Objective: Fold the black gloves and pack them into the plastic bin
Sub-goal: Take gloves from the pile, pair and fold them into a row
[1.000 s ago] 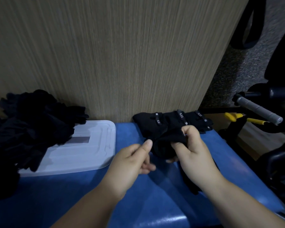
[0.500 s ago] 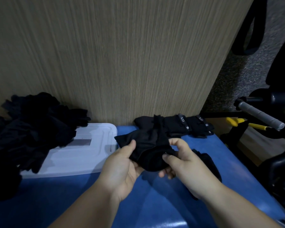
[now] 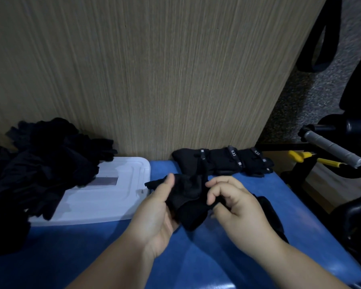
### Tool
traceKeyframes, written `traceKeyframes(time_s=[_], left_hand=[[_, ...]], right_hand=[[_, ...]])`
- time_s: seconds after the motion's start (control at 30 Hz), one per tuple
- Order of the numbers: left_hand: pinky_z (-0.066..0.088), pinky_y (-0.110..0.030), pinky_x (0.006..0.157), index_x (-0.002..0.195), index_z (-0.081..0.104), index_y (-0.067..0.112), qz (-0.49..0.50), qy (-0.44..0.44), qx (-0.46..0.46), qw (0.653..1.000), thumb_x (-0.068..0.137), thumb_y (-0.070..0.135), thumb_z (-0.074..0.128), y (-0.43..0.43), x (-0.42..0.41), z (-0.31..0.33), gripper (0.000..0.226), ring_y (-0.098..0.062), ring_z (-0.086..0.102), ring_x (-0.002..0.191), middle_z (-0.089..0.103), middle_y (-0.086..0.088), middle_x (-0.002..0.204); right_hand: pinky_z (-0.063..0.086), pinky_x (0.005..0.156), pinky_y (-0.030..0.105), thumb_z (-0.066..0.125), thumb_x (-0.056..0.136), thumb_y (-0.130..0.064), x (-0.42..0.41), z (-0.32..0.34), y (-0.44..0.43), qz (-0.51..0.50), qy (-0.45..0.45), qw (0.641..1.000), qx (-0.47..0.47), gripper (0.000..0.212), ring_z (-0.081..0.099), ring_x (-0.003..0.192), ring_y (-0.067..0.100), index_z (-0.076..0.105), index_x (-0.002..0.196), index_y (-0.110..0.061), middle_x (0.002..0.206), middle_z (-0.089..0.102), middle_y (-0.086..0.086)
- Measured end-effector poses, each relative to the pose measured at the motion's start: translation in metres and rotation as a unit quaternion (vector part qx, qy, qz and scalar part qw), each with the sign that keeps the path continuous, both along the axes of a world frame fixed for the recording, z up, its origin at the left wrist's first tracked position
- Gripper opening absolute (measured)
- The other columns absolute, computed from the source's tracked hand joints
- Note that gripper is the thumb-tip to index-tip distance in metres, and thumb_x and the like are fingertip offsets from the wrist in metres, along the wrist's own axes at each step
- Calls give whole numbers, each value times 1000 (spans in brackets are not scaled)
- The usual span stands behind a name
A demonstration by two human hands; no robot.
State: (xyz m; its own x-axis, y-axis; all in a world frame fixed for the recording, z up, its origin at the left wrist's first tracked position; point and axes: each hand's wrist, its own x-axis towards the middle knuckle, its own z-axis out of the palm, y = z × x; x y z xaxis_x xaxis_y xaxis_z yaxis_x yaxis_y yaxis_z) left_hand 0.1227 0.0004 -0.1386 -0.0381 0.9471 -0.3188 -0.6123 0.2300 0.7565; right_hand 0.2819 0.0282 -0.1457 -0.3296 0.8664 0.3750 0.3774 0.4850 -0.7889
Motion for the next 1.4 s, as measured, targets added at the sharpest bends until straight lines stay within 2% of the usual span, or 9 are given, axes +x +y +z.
traceKeyframes(time_s=[0.13, 0.27, 0.4, 0.57, 0.7, 0.9, 1.03, 1.23, 1.4], left_hand=[[47, -49, 99, 118, 63, 6, 32, -47, -35, 998, 99, 40, 43, 4, -4, -1, 43, -32, 68, 103, 72, -16, 107], [50, -45, 93, 120, 61, 8, 52, -48, -30, 997, 101, 30, 44, 5, -4, 0, 34, -30, 68, 102, 72, -14, 107], [51, -41, 89, 120, 62, 9, 15, -38, -19, 999, 101, 26, 41, 2, 0, 1, 33, -27, 69, 101, 72, -13, 107], [42, -49, 105, 117, 63, 9, -55, -18, -21, 998, 101, 25, 34, 1, 6, -3, 37, -29, 66, 108, 72, -13, 109], [37, -52, 109, 120, 61, 7, -84, 3, -30, 996, 100, 23, 34, 6, 6, -11, 38, -32, 63, 111, 71, -14, 110], [52, -47, 91, 122, 59, 4, -128, 40, -57, 989, 97, 12, 33, 14, 5, -23, 37, -31, 67, 104, 71, -16, 110], [46, -50, 101, 127, 54, 7, -149, 80, -52, 984, 94, 6, 33, 17, 4, -28, 39, -31, 66, 106, 70, -15, 111], [56, -40, 80, 117, 58, 10, -131, 99, -33, 986, 99, 6, 38, 16, 7, -28, 28, -27, 69, 98, 72, -13, 107], [56, -39, 86, 124, 51, 22, -47, 327, 17, 944, 98, 13, 50, 23, 2, -36, 27, -18, 67, 99, 70, 1, 108]], right_hand=[[52, 82, 47, 56, 77, 13, 3, 1, 2, 48, 40, 995, -78, 50, 60, 93, 17, 59, 66, -36, 104, 52, -27], [48, 72, 36, 65, 62, -28, 8, 9, -2, 25, 65, 985, -161, 11, 54, 82, 20, 58, 71, -26, 101, 58, -16], [50, 75, 34, 68, 58, -66, 7, 5, 3, -69, 76, 976, -193, 43, 59, 80, 12, 51, 88, -41, 99, 64, -8], [51, 65, 47, 71, 82, -28, 9, 8, 4, -65, 47, 977, -199, 25, 59, 62, 21, 51, 96, -34, 78, 69, 12], [41, 54, 35, 67, 82, -42, 18, 11, 1, -96, -93, 984, -115, 18, 45, 48, 7, 51, 85, -35, 54, 52, -6], [30, 50, 14, 53, 86, -58, 21, 14, -3, -173, -289, 941, -32, 33, 50, 68, 4, 47, 69, -30, 69, 54, -10], [27, 49, 18, 48, 85, -64, 20, 12, -1, -171, -288, 942, -30, 44, 48, 66, 7, 42, 66, -26, 66, 51, -8], [28, 48, 19, 60, 86, -42, 22, 3, 6, -158, -304, 939, -11, 24, 49, 65, 9, 43, 85, -25, 63, 48, -8], [27, 52, 15, 57, 89, -40, 19, 0, 3, -122, -335, 933, 58, 18, 44, 72, 9, 49, 100, -28, 65, 45, -12]])
